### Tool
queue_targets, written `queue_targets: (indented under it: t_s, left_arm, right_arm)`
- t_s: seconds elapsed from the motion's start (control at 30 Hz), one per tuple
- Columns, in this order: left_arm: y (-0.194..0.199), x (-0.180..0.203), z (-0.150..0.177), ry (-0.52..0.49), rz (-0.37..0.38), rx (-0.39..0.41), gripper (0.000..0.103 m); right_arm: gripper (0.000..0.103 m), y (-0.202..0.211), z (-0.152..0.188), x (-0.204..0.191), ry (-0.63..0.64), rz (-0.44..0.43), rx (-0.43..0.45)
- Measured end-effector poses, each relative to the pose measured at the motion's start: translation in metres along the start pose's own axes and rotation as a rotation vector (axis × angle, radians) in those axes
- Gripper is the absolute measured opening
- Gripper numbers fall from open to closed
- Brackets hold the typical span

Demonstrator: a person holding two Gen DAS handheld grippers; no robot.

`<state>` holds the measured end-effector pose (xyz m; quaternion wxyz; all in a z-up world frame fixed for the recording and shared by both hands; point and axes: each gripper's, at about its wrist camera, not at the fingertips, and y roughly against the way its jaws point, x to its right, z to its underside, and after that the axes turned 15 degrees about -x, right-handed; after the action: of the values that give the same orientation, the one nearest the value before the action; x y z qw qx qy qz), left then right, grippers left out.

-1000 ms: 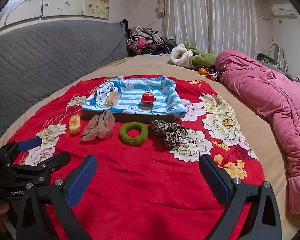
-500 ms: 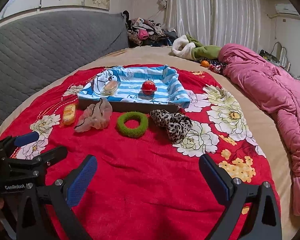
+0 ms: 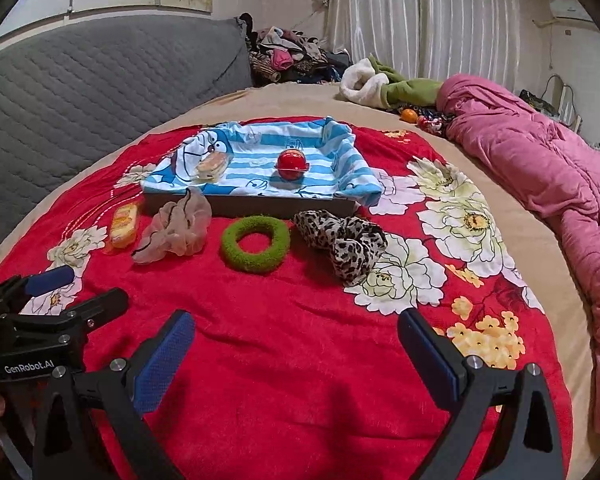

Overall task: Organize objects
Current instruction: 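Move left tool toward the sheer beige scrunchie while right tool approaches the leopard-print scrunchie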

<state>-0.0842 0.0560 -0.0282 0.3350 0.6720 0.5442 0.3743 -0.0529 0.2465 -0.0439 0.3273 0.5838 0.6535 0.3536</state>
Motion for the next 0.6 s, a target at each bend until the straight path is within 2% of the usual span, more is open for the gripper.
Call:
queue_targets:
  t_s: [0.6]
  left_arm:
    - [-0.032, 0.017, -0.043, -0.021, -0.019, -0.014, 0.102]
  right_arm:
    - [0.102, -0.038, -0.034, 0.026, -0.005, 0.058, -0.067]
